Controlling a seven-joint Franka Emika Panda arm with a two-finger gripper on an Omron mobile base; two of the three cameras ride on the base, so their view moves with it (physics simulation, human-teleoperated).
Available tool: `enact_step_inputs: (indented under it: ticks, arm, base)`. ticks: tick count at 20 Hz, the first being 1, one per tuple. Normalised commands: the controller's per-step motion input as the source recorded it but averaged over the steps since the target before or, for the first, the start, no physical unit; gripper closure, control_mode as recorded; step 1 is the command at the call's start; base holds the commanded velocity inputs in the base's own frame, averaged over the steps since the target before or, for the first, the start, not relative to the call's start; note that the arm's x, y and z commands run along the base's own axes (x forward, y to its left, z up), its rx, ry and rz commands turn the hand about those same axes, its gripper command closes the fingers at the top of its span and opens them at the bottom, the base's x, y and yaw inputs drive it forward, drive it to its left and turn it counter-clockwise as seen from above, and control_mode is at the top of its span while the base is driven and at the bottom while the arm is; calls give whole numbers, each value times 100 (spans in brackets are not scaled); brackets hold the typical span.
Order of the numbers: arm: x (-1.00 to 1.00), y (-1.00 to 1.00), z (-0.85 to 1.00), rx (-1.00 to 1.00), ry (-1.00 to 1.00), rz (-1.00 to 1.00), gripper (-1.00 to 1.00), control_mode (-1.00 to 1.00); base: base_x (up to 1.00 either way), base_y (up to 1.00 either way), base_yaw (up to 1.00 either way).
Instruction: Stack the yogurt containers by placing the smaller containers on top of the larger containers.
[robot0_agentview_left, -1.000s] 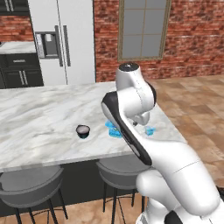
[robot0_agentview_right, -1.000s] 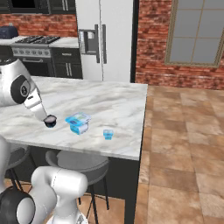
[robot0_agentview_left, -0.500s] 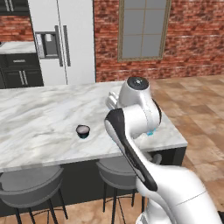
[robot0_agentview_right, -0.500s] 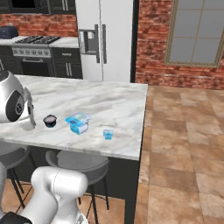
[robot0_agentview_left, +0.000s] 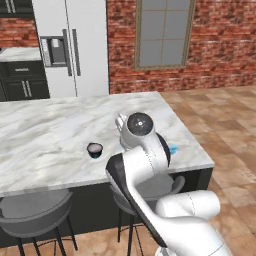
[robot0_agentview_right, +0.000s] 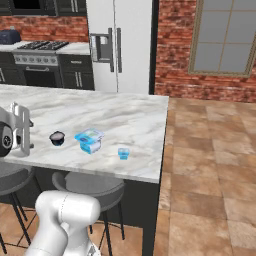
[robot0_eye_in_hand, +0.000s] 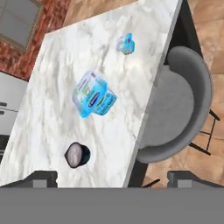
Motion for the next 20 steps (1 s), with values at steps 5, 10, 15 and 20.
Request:
enact_step_inputs:
  ticks: [5, 10, 15, 20]
  arm:
    - [0, 24, 0, 0, -1, -27, -100, -100]
    - [0, 29, 0, 3, 0, -26, -100, -100]
    - [-2, 23, -2, 9, -5, -19, -100, -100]
    - [4, 4, -6, 8, -9, -7, -100, -100]
  base:
    - [0, 0, 0]
    - [0, 0, 0]
    - [0, 0, 0]
    - [0, 0, 0]
